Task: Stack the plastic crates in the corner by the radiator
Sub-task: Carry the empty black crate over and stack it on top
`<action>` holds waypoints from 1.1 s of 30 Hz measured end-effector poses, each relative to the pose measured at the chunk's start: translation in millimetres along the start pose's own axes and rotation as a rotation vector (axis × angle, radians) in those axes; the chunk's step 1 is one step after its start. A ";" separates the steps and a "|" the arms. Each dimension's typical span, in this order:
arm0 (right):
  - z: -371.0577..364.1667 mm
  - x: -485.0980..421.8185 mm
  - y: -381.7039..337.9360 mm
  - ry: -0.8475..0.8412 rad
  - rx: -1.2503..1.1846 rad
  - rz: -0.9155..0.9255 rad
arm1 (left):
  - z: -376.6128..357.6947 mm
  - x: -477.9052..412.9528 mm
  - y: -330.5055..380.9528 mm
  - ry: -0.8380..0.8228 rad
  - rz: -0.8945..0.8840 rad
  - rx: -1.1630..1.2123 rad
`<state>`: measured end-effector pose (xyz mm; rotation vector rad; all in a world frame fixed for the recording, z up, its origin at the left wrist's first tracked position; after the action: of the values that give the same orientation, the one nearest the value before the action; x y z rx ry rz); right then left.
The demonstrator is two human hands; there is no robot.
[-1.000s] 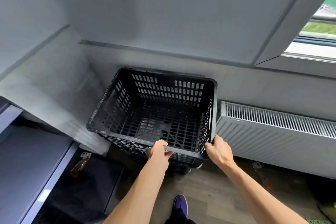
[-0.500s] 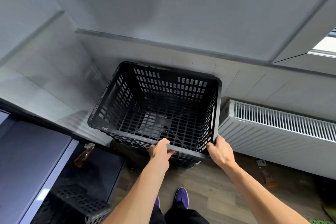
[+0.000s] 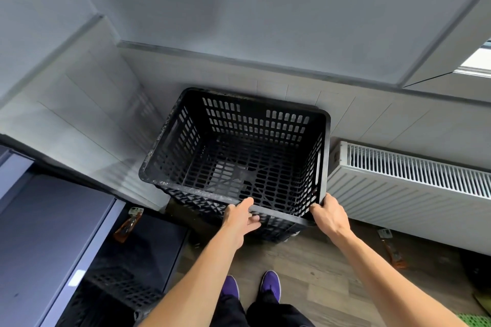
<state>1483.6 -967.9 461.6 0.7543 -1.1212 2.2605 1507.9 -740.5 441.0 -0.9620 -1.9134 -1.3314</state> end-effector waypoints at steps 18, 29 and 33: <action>3.6 -8.2 -2.2 -0.043 0.052 -0.002 | 10.7 11.1 23.6 -0.028 0.020 -0.140; -6.9 7.3 -1.7 -0.273 -0.346 0.007 | 16.4 13.2 15.0 -0.018 0.029 -0.259; -8.8 8.0 -7.9 -0.222 -0.465 0.063 | 12.1 9.9 14.0 -0.038 -0.001 -0.033</action>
<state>1480.8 -954.9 466.8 0.7911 -1.7162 1.8810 1513.1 -723.7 452.3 -1.0096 -1.9260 -1.3581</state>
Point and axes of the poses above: each hand's wrist, its own x-axis away from the middle knuckle, its own z-axis out of the back of the hand, y = z × x, the point moved 3 cm from there along -x, towards the middle knuckle, and after that the axes turned 15 degrees about -y, right-handed, at the moved point
